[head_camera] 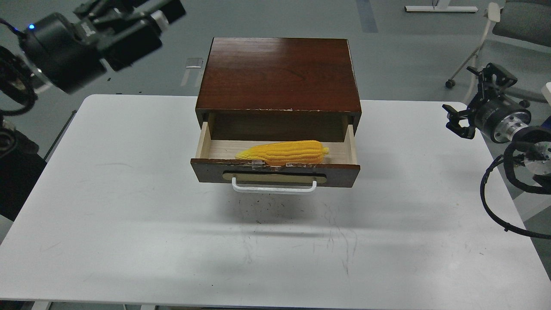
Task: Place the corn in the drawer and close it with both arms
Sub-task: 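Move the left gripper to the front of the drawer near its handle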
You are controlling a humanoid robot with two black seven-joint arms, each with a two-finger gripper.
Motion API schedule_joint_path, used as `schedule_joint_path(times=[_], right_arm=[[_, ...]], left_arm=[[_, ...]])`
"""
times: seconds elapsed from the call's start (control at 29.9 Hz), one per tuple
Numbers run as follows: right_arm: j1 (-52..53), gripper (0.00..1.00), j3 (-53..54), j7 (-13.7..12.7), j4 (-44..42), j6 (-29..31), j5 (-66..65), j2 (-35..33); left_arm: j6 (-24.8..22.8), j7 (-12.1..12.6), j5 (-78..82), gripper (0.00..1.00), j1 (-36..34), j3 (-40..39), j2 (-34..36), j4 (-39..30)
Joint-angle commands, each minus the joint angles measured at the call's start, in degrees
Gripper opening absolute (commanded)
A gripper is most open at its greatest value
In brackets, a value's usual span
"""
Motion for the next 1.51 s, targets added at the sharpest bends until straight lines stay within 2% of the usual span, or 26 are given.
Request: schedule_joint_path(times=[0.0, 0.07, 0.17, 0.23, 0.27, 0.33, 0.37, 0.4, 0.44, 0.47, 0.5, 0.54, 0.57, 0.8, 0.94, 1.47], right_arm=[[-1.20, 0.99, -0.05, 0.24, 0.08, -0.10, -0.01, -0.03], [-1.82, 0.99, -0.05, 0.24, -0.01, -0.10, -0.10, -0.03], [-3.05, 0.99, -0.14, 0.24, -0.01, -0.10, -0.36, -0.03], [-3.67, 0.99, -0.31, 0.24, -0.27, -0.02, -0.45, -0.29], [-3.84, 0.99, -0.49, 0.24, -0.79, -0.02, -0.53, -0.64], [-3.84, 0.99, -0.58, 0.24, -1.32, -0.02, -0.62, -0.73], [-3.84, 0.99, -0.75, 0.24, -1.50, -0.02, -0.71, -0.73], [-3.84, 0.99, -0.75, 0.24, -1.85, 0.07, -0.71, -0.65], [-3.93, 0.99, -0.84, 0.24, -1.94, 0.07, -0.71, -0.65], [-3.85, 0.99, -0.84, 0.24, -1.94, 0.07, -0.80, -0.65], [-3.85, 0.99, -0.84, 0.24, -1.94, 0.07, -0.71, -0.65], [-3.84, 0.99, -0.84, 0.24, -2.03, 0.07, -0.80, -0.56], [-3.84, 0.99, -0.84, 0.24, -2.03, 0.07, -0.80, -0.56], [-3.93, 0.99, -1.10, 0.24, -3.70, 0.07, -0.80, -0.03], [-4.02, 0.99, -1.19, 0.24, -3.79, -0.02, -0.80, 0.06], [-4.64, 1.00, -1.46, 0.24, -4.22, -1.86, -2.47, 0.15]], left_arm=[[-0.08, 0.05, 11.24, 0.99, -0.29, 3.30, -5.29, -3.32], [-0.08, 0.05, 17.65, 0.96, -0.30, 5.24, -8.55, -3.32], [-0.08, 0.05, 25.39, 0.81, 0.23, 8.14, -11.20, -3.32], [0.01, 0.05, 29.81, 0.78, -0.12, 11.49, -13.57, -3.32], [0.01, 0.05, 31.56, 0.74, -0.21, 12.97, -14.89, -3.32], [0.01, 0.05, 32.90, 0.57, -0.21, 14.13, -15.86, -3.32], [0.01, 0.05, 33.42, 0.45, -0.21, 15.09, -16.56, -3.32], [0.01, 0.05, 33.52, 0.36, 0.05, 16.06, -17.00, -3.32], [0.01, 0.05, 33.60, 0.31, 0.14, 16.76, -17.18, -3.32], [0.01, 0.05, 33.69, 0.20, 0.14, 18.42, -17.27, -3.32], [0.01, 0.05, 33.95, 0.13, 0.05, 19.40, -17.36, -3.32], [0.01, 0.05, 35.17, 0.02, -0.30, 21.15, -17.45, -3.23], [0.01, 0.05, 36.23, 0.00, -0.30, 21.77, -17.45, -3.23], [-0.17, 0.05, 38.72, 0.00, 1.54, 23.71, -19.12, -0.33], [-3.15, 0.05, 38.72, 0.00, 1.11, 23.71, -19.30, 3.36], [-7.11, 0.05, 38.72, 0.00, 1.72, 23.98, -18.59, 3.71]])
